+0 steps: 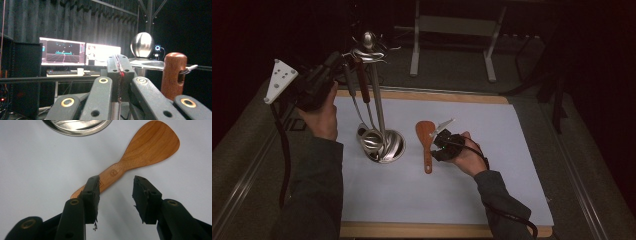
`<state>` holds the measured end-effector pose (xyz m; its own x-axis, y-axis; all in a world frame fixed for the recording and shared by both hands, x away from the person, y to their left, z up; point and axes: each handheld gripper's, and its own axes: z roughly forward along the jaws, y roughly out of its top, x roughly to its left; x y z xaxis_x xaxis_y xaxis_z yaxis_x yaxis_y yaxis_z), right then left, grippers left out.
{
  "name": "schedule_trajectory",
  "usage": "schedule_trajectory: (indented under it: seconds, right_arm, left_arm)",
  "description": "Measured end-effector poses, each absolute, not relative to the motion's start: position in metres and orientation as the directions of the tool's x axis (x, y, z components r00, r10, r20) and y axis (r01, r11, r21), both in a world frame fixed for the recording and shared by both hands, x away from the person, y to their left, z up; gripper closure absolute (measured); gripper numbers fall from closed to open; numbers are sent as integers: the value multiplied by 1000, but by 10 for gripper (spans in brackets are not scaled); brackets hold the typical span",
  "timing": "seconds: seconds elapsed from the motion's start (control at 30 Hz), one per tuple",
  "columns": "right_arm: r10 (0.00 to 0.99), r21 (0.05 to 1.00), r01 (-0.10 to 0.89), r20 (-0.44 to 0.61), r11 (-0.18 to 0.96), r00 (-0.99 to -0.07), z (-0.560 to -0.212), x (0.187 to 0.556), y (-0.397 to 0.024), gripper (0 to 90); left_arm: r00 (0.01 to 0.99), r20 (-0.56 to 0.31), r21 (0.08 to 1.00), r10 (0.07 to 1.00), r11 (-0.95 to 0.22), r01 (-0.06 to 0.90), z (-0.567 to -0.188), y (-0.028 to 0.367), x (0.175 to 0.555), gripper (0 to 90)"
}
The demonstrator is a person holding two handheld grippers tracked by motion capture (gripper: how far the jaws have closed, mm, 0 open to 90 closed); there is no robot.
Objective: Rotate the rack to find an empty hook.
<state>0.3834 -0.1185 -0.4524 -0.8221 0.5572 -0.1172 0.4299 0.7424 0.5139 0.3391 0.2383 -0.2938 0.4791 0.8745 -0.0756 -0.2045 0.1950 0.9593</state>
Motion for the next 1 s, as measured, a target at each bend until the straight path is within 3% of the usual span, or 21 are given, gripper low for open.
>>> schedule_trajectory:
  seconds: [1.0]
  right_arm:
    - [566,516,440,-108,735,-817,-457,384,-125,565]
  left_arm:
    - [449,-95,968,888,188,-167,-293,242,353,895]
